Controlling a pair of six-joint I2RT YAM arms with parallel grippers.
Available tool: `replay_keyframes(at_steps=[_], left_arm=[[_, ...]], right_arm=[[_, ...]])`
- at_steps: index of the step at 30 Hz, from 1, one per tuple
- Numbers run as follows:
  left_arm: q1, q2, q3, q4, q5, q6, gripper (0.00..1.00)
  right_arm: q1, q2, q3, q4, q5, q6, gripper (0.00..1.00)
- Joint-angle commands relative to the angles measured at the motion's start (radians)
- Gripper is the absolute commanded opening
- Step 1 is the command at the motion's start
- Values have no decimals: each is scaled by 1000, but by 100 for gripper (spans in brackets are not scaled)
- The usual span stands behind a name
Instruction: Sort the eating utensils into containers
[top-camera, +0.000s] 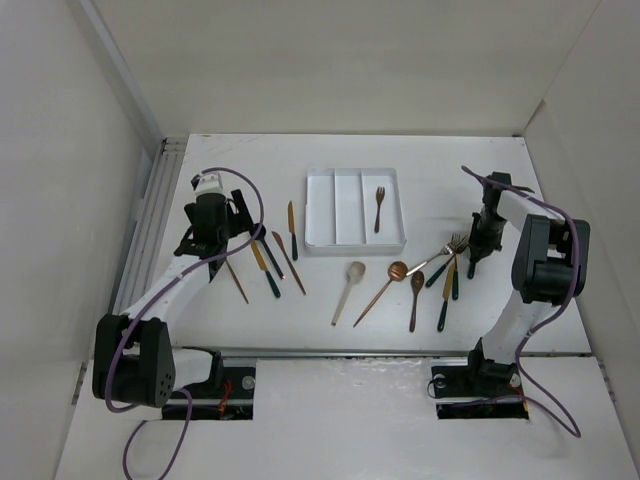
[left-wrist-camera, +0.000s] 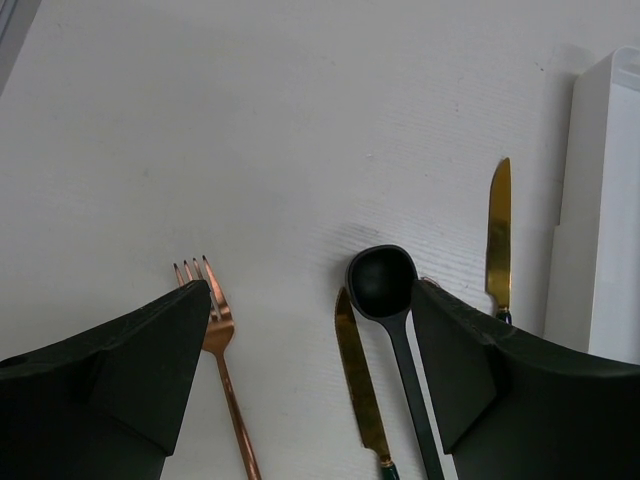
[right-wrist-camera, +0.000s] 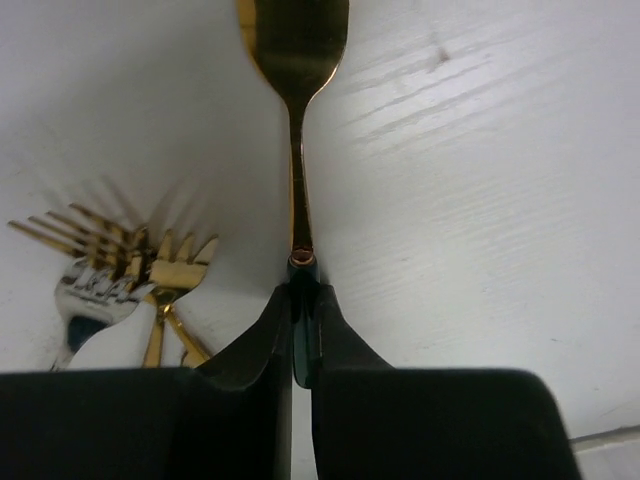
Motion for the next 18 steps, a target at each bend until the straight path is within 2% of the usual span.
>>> replay_keyframes(at_steps=[1,5,7,10,13,15,18], left_arm=[[-1,-36,-11,37,-15,1,79],[-1,-45,-20,46,-15,1,79],[-1,-45,-20,46,-15,1,79],[-1,-45,-20,46,-15,1,79],[-1,-45,-20,55,-15,1,79],[-1,-45,-20,55,-15,1,79],[-1,-45,-20,55,-5,1,79]], right_arm=[[-2,-5,33,31,167,26,0],[-2,-65,88,11,343,113,0],[7,-132,124,11,381,174,0],[102,-209,193,52,408,191,0],[287,-163,283,76,288,133,0],[408,-94,355,28,205,104,0],[485,25,477,-19,93,162,0]])
